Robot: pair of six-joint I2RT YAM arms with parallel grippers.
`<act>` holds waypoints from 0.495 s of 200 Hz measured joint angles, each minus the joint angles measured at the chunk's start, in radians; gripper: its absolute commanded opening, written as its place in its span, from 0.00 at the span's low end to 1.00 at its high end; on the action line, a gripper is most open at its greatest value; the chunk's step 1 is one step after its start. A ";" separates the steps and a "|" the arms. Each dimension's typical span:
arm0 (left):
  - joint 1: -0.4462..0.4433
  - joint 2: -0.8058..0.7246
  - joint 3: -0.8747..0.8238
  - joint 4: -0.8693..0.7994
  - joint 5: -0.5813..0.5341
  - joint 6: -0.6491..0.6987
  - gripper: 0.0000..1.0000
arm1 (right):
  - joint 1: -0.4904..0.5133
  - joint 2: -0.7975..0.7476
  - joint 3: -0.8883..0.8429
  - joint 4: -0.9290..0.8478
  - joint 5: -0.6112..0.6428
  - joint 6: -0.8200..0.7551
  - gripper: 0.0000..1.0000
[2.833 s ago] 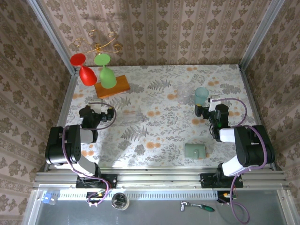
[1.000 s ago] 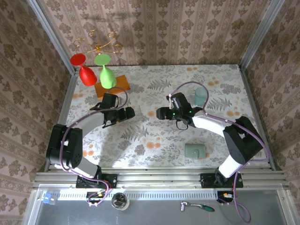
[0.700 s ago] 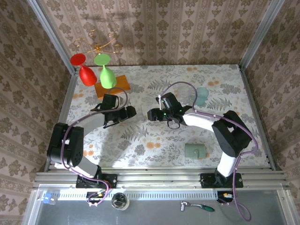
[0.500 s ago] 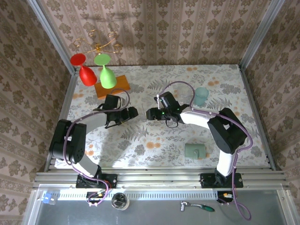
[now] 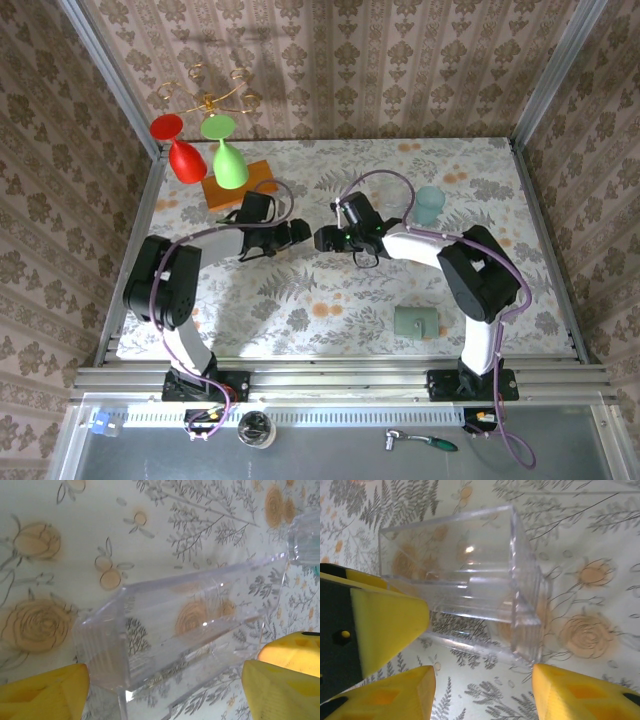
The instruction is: Take the credit cards out of the card holder
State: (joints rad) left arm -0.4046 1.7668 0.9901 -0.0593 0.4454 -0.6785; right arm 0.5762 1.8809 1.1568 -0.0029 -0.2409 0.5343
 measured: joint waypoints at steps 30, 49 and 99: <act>-0.001 0.047 0.058 0.000 0.011 0.000 0.80 | -0.033 0.019 0.021 -0.006 0.000 -0.003 0.55; -0.002 0.074 0.088 0.000 0.027 0.000 0.80 | -0.049 0.037 0.034 -0.006 -0.003 -0.003 0.55; -0.018 0.133 0.147 0.000 0.061 -0.006 0.77 | -0.082 0.077 0.072 -0.009 -0.023 -0.003 0.47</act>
State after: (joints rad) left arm -0.4221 1.8996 1.1370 -0.0593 0.5060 -0.6846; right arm 0.4942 1.9583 1.2293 -0.0116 -0.2634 0.5316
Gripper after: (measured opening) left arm 0.784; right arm 0.487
